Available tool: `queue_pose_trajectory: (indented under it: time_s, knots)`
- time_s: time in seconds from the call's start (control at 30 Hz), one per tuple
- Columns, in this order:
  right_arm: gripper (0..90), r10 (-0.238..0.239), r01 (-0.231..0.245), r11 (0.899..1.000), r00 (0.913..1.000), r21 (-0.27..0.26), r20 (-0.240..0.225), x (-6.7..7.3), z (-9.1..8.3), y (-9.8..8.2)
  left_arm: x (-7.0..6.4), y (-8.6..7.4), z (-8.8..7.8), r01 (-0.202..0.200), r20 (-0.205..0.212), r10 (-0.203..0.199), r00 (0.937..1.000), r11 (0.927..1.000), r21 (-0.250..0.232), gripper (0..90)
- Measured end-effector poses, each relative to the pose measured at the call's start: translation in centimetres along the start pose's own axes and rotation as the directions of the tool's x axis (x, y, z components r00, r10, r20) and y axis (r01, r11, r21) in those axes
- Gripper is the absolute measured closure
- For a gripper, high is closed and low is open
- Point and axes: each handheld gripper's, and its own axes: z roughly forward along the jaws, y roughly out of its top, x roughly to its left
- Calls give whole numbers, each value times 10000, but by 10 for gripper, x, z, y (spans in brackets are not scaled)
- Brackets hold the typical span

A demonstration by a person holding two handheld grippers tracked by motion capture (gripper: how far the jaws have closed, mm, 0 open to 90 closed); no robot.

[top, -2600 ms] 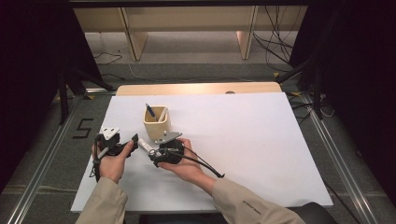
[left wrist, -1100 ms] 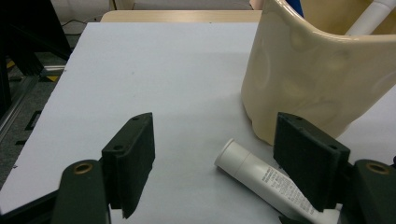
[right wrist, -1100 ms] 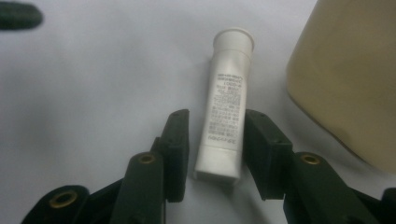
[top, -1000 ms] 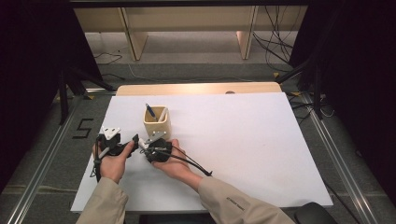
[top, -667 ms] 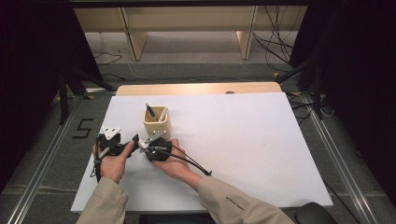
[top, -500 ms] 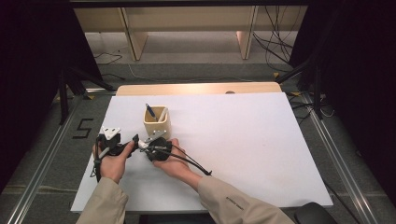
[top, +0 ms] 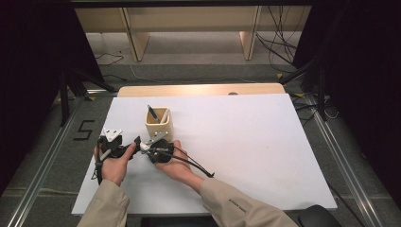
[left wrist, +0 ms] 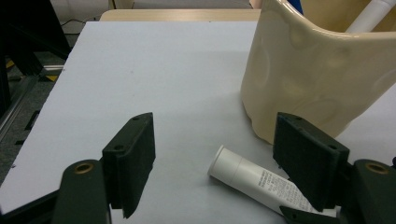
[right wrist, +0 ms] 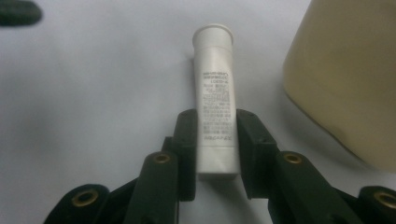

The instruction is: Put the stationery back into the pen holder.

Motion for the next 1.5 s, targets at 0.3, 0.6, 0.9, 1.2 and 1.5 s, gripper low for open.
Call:
queue_pose_trajectory:
  time_s: [0.3,0.6,0.9,1.2,1.5]
  knots:
    - [715,65,-68,9993,10000,-363,-67,-3,-9,1,1,0,-2,92,41,-91,9999,9999,-99,302]
    - [715,-139,115,9943,9997,-1059,-213,-9,-32,-7,-1,3,-7,307,437,-290,9986,9987,-407,303]
    - [715,-370,339,9886,9991,-1465,-188,-19,-62,-16,-6,5,-11,436,763,-393,9963,9975,-555,302]
    - [715,-317,274,9862,9992,-1635,-240,-25,-80,-25,-7,4,-12,336,790,-295,9964,9981,-514,304]
    - [715,-325,269,9845,9990,-1733,-295,-25,-89,-32,-8,3,-13,289,864,-245,9960,9983,-501,306]
